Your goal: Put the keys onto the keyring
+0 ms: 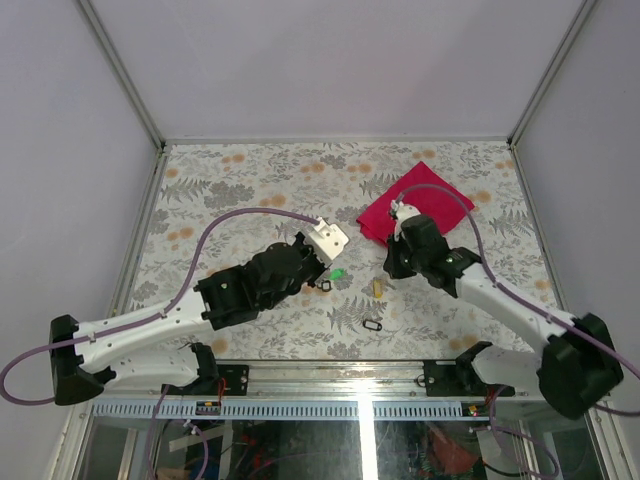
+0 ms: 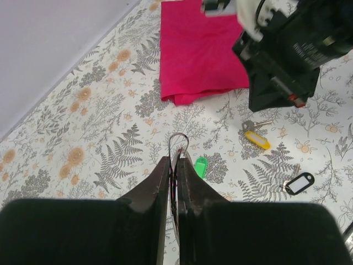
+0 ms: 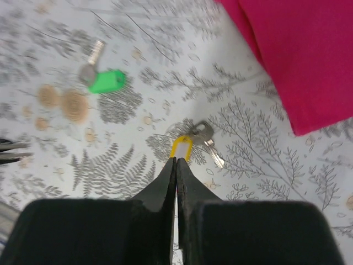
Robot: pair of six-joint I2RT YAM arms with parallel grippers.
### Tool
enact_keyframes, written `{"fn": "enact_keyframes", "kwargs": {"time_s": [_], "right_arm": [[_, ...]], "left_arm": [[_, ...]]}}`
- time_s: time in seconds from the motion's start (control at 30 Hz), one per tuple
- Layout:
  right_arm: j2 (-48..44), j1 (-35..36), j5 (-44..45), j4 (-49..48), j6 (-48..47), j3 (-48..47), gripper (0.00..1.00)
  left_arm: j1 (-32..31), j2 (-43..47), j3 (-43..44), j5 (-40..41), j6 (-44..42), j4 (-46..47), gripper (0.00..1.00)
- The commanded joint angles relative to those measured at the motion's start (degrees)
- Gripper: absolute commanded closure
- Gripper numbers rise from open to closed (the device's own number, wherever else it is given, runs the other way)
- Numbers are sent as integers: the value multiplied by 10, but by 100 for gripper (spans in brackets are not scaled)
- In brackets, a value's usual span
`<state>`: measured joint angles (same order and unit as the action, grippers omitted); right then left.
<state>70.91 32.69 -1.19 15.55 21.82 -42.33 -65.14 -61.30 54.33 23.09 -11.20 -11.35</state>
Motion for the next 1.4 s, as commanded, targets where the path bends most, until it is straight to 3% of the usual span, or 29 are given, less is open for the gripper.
{"fn": "enact_keyframes", "kwargs": {"time_s": [0.0,0.17,0.3,0.37,0.5,0.73,0.97,1.2,1.37], "right_arm": [[-102,-3,-56,-50,-74,9,100],[-185,-3,-128,-85,-121,17,100],[-204,-3,-77,-73,-111,8,99],[-176,-3,-39,-27,-106,-16,81],[-112,-3,-24,16,-96,-40,69],[2,-5,-23,46,-108,-63,63],[119,-62,-143,25,-102,-85,57],[178,-106,-240,-26,-76,-67,56],[186,-106,-260,-44,-81,-54,58]], "left_arm": [[3,24,10,-9,-6,44,100],[3,26,20,-20,1,43,100],[4,24,23,-19,2,38,100],[4,26,24,-17,6,31,100],[3,33,23,-12,14,20,100],[3,39,24,-11,28,2,100],[3,32,39,-16,34,-14,100],[4,31,47,-11,36,-32,100],[3,28,46,-8,38,-31,100]]}}
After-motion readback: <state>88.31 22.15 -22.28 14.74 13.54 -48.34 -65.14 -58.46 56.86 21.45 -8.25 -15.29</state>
